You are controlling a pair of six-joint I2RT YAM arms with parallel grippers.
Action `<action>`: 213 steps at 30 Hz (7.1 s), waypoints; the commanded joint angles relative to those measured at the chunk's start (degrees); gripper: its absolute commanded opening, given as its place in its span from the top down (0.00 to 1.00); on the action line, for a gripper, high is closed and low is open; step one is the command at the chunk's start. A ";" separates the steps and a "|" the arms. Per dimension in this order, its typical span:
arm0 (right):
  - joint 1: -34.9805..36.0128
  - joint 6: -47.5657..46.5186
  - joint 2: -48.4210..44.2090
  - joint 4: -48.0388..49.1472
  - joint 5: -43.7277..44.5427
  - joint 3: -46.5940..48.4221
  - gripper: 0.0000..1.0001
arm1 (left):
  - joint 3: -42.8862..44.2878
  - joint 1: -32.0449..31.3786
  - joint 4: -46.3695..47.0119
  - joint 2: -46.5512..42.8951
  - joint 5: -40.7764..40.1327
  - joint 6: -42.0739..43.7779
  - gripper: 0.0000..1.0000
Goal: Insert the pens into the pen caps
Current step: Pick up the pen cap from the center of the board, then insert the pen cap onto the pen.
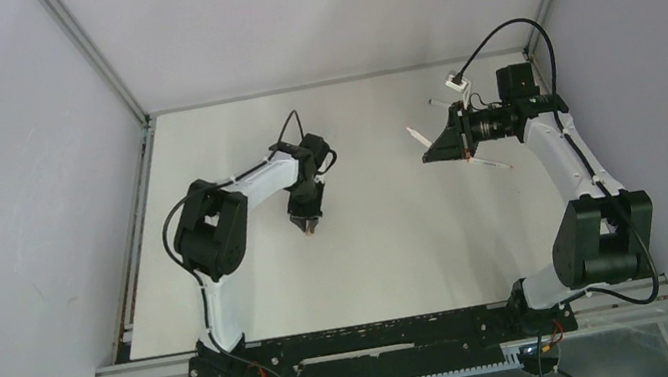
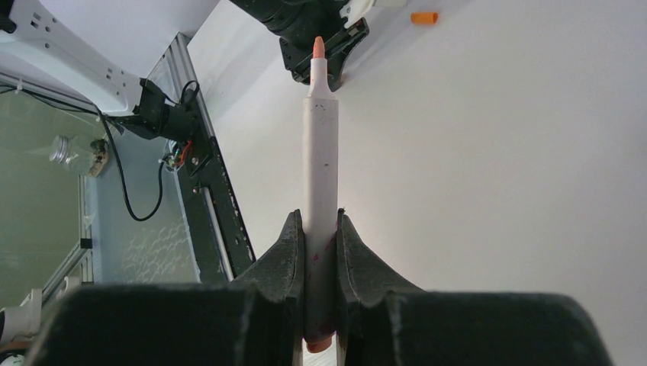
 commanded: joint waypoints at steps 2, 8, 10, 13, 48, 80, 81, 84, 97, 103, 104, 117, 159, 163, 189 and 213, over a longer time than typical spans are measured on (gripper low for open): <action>-0.55 -0.48 -1.32 0.71 -0.89 -0.23 1.00 | 0.45 -0.12 -1.42 6.15 0.31 2.39 0.74; -0.68 -0.69 -1.63 0.62 -0.98 -0.21 1.00 | 2.56 0.01 -2.75 8.29 1.18 3.50 0.80; -0.76 -0.86 -1.74 0.56 -1.02 -0.21 1.00 | 2.72 -0.02 -2.77 8.58 1.48 3.65 0.88; -0.71 -1.21 -1.98 0.08 -1.14 -0.20 1.00 | 2.27 -0.03 -2.29 7.51 1.35 3.66 0.99; 23.97 0.81 -10.28 22.12 12.08 -0.03 1.00 | -33.52 4.32 56.73 -51.39 24.07 -16.05 1.00; 36.98 37.34 -18.60 52.63 25.52 -11.74 1.00 | -42.93 5.51 106.93 -56.94 31.07 -44.21 1.00; 37.14 37.36 -18.56 52.65 25.44 -11.71 1.00 | -42.98 5.51 106.95 -56.92 31.07 -44.24 1.00; 37.74 37.11 -18.34 52.22 25.30 -11.68 1.00 | -42.84 5.51 107.04 -56.69 31.15 -44.22 1.00; 38.87 36.97 -17.77 52.69 24.33 -11.66 1.00 | -42.82 5.51 107.09 -56.31 31.32 -44.24 1.00; 39.03 37.36 -17.67 53.35 24.34 -11.62 1.00 | -42.89 5.51 107.13 -56.26 31.61 -44.23 1.00; 39.08 37.28 -17.61 53.31 24.38 -11.61 1.00 | -42.95 5.51 107.17 -56.14 31.60 -44.24 1.00; 39.57 37.34 -17.10 53.51 24.67 -11.13 1.00 | -42.72 5.42 107.11 -55.79 32.36 -44.49 1.00; 38.35 36.24 -15.50 58.26 22.45 -9.30 1.00 | -42.03 4.00 100.80 -57.14 35.18 -41.65 0.64; 38.04 36.97 -16.06 59.05 22.02 -9.96 1.00 | -42.04 4.10 98.90 -58.41 34.16 -40.37 0.52; 33.90 42.55 -20.66 69.17 10.86 -16.41 1.00 | -34.79 6.75 110.83 -57.34 34.23 -43.53 0.15; 34.91 42.25 -19.87 67.81 15.81 -16.49 1.00 | -31.94 -0.79 108.40 -52.88 31.00 -40.10 0.42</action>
